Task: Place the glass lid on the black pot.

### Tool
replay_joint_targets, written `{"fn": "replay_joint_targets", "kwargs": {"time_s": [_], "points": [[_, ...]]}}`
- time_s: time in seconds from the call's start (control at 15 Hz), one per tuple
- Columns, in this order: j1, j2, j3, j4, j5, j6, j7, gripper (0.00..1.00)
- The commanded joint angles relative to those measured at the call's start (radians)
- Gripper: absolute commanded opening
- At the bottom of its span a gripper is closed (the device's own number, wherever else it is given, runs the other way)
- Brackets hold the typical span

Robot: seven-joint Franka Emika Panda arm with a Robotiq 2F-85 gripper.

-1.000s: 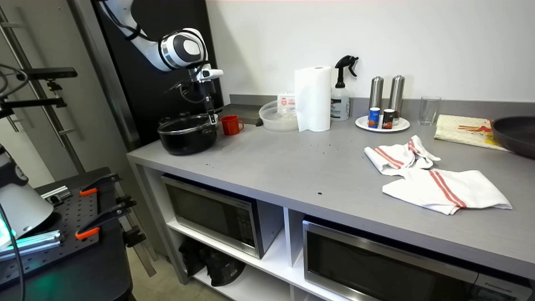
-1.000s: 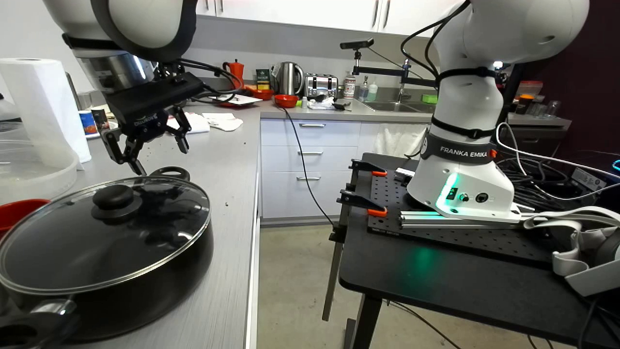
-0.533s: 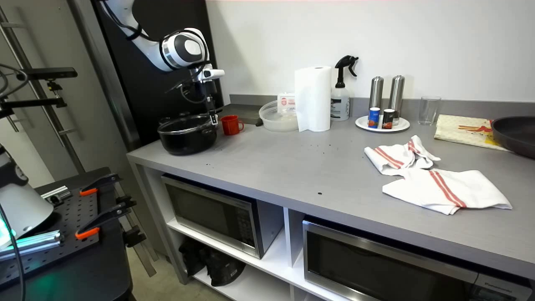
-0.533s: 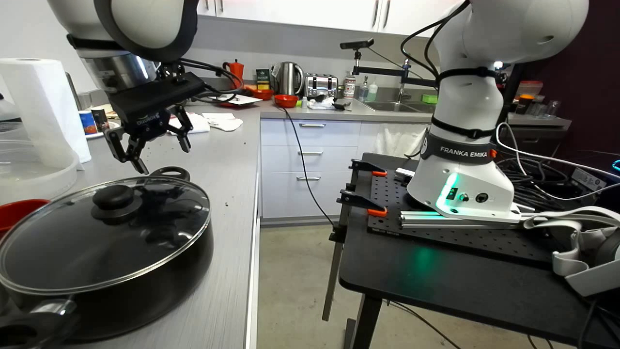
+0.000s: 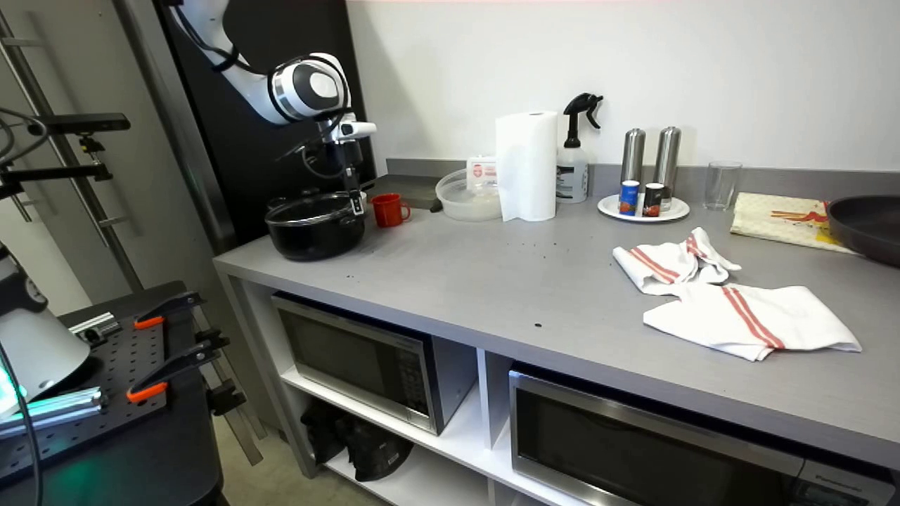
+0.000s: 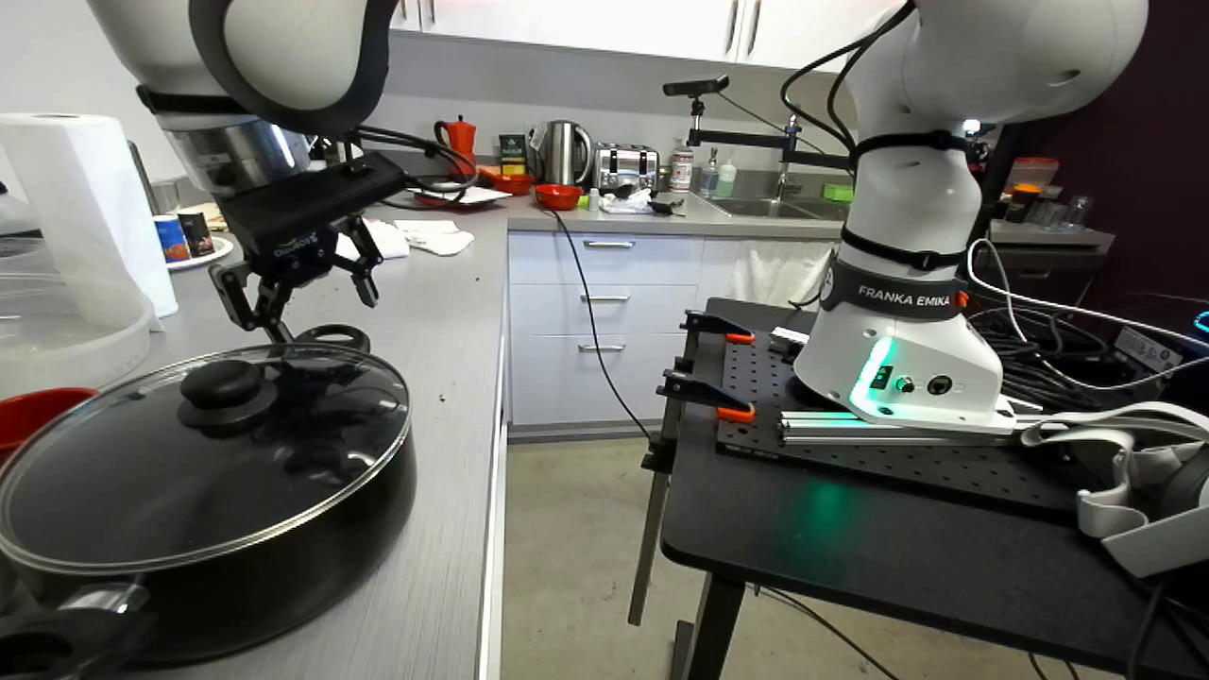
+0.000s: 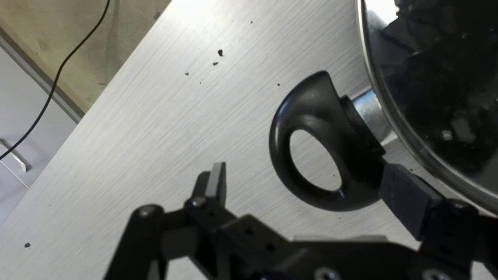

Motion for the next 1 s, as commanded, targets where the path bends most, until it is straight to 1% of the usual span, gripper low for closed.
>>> {"fn": "replay_joint_targets", "kwargs": {"time_s": [0.0, 0.93], "points": [[0.005, -0.002, 0.008, -0.016, -0.015, 0.024, 0.011, 1.0], [0.042, -0.008, 0.02, -0.011, -0.033, 0.018, 0.014, 1.0]]}}
